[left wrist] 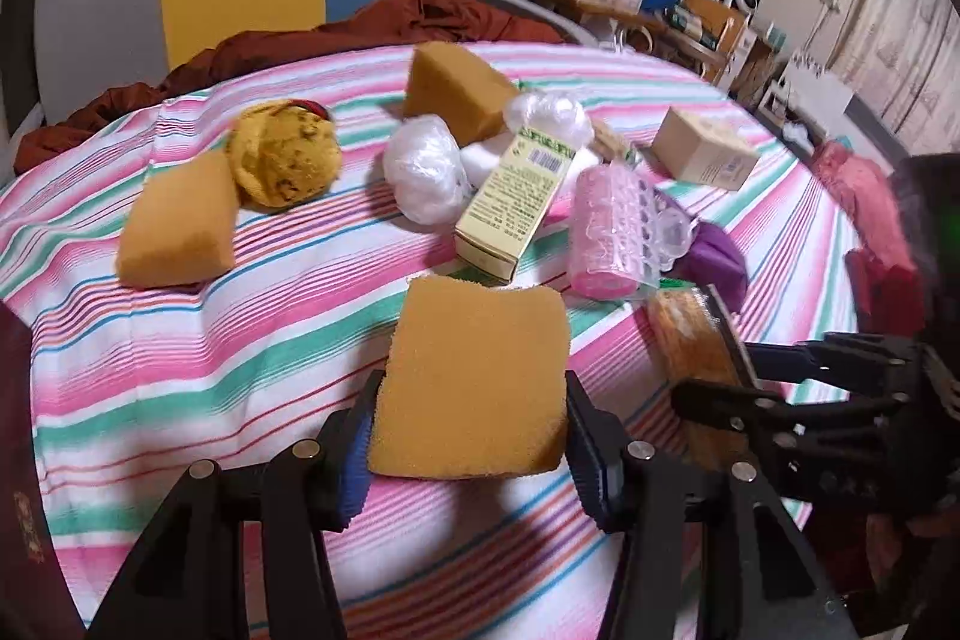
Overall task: Organize objects
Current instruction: 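Carry the sponge into the tin and open the left tool while the right tool carries the snack bar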
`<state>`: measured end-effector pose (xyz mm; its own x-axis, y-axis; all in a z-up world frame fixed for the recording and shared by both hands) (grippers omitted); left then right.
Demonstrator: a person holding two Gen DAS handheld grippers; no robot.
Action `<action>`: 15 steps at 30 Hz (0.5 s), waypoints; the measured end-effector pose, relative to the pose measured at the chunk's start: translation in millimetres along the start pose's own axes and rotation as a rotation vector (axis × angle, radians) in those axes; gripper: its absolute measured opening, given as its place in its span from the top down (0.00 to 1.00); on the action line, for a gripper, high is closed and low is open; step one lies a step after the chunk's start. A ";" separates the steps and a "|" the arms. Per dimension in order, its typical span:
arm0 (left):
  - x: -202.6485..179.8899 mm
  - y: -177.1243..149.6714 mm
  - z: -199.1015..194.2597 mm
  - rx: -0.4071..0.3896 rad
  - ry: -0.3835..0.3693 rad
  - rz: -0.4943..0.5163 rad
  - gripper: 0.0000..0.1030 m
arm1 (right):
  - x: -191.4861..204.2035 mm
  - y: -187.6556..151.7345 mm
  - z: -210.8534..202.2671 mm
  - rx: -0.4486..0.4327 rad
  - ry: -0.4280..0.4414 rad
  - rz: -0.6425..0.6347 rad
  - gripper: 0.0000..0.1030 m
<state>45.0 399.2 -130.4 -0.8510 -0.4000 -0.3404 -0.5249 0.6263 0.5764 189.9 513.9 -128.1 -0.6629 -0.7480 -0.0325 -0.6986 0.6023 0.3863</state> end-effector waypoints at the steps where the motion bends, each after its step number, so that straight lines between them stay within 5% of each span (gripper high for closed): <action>1: 0.9 -0.5 -6.1 -0.018 -0.006 -0.012 0.47 | 4.9 1.9 3.1 -0.003 -0.002 -0.001 0.49; 9: 24.4 -17.4 -75.7 -0.150 -0.013 -0.109 0.47 | 14.1 3.4 6.2 -0.029 -0.025 -0.031 0.49; 15: 60.7 -35.7 -139.9 -0.236 0.097 -0.168 0.47 | 18.4 1.2 6.9 -0.047 -0.048 -0.056 0.49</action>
<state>14.5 258.9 -67.7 -0.7408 -0.5544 -0.3793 -0.6302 0.3779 0.6783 175.0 502.8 -134.6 -0.6358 -0.7656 -0.0987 -0.7223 0.5449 0.4259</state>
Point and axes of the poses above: each gripper's, at about its wrist camera, not at the fingertips, and z roughly the way its jaws point, x to its left, y to its top, the point moved 8 cm from there along z, roughly the way its jaws point, and after that the axes turned 12 degrees about -y, right-handed, at the moved point
